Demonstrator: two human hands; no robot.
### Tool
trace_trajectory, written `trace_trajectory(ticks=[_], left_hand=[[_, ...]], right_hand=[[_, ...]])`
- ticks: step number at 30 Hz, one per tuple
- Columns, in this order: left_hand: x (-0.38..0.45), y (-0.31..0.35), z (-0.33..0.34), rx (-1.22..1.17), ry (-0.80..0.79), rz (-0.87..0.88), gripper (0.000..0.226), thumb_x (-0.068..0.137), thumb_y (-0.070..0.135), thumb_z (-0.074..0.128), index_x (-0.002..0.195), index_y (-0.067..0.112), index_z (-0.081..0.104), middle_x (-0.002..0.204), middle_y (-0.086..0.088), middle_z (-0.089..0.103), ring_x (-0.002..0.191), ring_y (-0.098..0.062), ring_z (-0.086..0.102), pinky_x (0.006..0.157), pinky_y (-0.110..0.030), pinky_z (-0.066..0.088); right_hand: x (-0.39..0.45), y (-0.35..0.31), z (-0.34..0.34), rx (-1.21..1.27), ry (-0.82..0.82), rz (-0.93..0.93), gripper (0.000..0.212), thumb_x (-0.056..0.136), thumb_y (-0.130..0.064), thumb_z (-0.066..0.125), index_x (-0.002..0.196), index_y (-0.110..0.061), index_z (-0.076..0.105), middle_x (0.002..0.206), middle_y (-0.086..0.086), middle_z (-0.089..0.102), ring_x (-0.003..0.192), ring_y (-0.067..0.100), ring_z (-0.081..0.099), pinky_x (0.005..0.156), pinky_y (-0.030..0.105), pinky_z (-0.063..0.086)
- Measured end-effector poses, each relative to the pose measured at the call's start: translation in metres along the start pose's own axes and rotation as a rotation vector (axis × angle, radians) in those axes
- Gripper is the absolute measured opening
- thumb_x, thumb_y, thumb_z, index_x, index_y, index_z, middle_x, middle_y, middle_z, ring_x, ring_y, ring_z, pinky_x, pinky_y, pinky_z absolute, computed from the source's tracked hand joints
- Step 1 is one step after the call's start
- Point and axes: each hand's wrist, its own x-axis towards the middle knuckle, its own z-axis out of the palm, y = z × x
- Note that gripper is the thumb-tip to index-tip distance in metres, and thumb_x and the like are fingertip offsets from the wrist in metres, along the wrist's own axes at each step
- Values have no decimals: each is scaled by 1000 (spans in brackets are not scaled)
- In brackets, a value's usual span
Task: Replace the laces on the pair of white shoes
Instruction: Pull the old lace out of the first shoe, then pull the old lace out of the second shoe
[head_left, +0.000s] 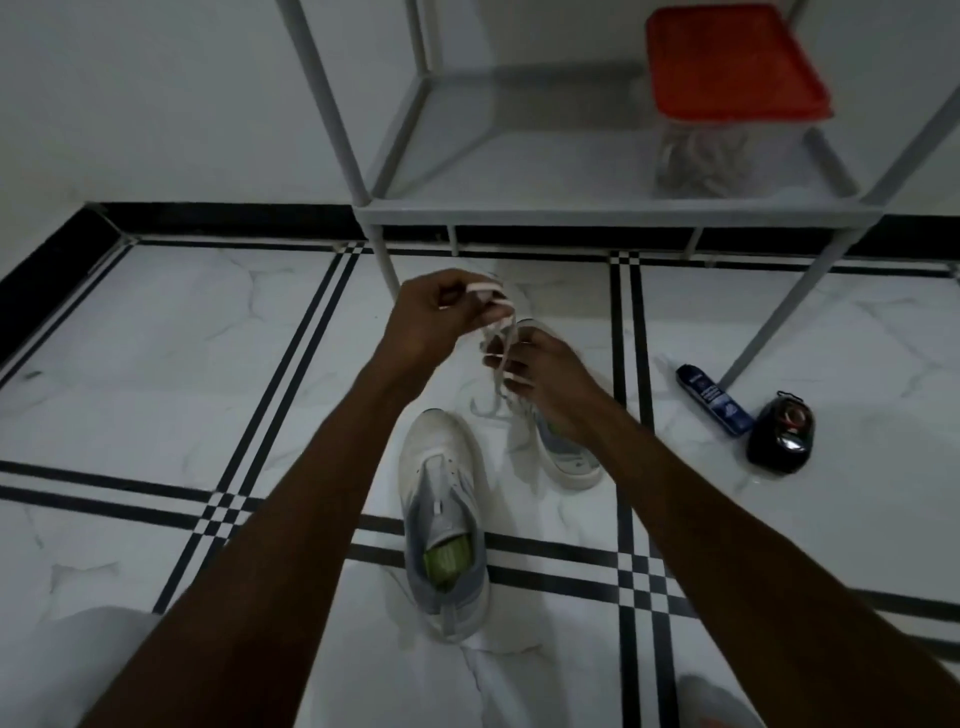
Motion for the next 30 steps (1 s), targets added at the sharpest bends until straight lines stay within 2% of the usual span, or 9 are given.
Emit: trace_trajectory(ticks=[4,6,10,12,15,18,21,24,30], left_hand=[[13,11,9,-78,94,-13,17,98,-6,57,111,-12,66,108,-33,69,99,-32,72,97,-36,58],[18,9,7,-119,191,-19,17,97,-5,59,110,-14,65,106,-32,69,99,-33,73,96,-37,58],[18,-8,1,-58,309,-104,27,90,-9,58,113,-1,69,108,-19,73,97,-25,73,87,-34,60],[7,-19,13,69,264,-159,40,84,-9,51,109,12,73,110,-4,75,92,-12,66,80,-30,54],[-15,-38,48,36,92,-274,40,84,-7,48,104,18,72,107,3,74,95,-13,63,86,-32,49],[-39,-59,90,32,-169,-292,43,92,-4,53,124,22,63,116,-1,70,107,-21,67,86,-31,55],[-61,-81,138,91,-405,-327,61,88,-1,68,137,31,51,126,3,62,112,-16,63,81,-26,58],[-76,-109,179,70,-449,-354,64,85,4,78,138,27,52,125,0,65,112,-16,65,90,-27,58],[-99,-154,234,225,-347,-496,26,91,15,69,115,20,61,116,-9,69,106,-25,66,98,-46,54]], right_hand=[[-8,-12,9,100,-155,52,34,102,-31,46,126,-10,58,118,11,71,112,28,68,97,49,49],[-14,-17,3,106,-168,72,39,102,-43,47,121,-14,63,111,11,71,103,27,68,98,51,49],[-33,-29,-24,-47,-144,-10,27,101,-28,56,114,-6,66,98,7,63,89,23,59,90,45,57],[-46,-41,-39,-81,-105,-29,24,101,-19,56,113,-1,65,95,9,61,84,21,57,84,43,59],[-65,-62,-62,-154,-52,-36,27,102,-17,54,116,4,63,97,13,61,83,21,58,83,43,59],[-80,-77,-87,-183,25,-38,24,101,-15,55,113,0,67,92,10,67,80,19,61,88,47,59],[-98,-79,-117,-226,147,-16,28,102,-17,53,113,5,65,93,13,64,82,22,60,87,46,59],[-112,-61,-143,-209,245,28,24,102,-14,53,109,4,66,86,9,64,76,17,60,82,42,61],[-124,11,-197,-582,407,184,21,100,-13,53,104,5,65,80,11,64,73,20,62,82,42,55]])
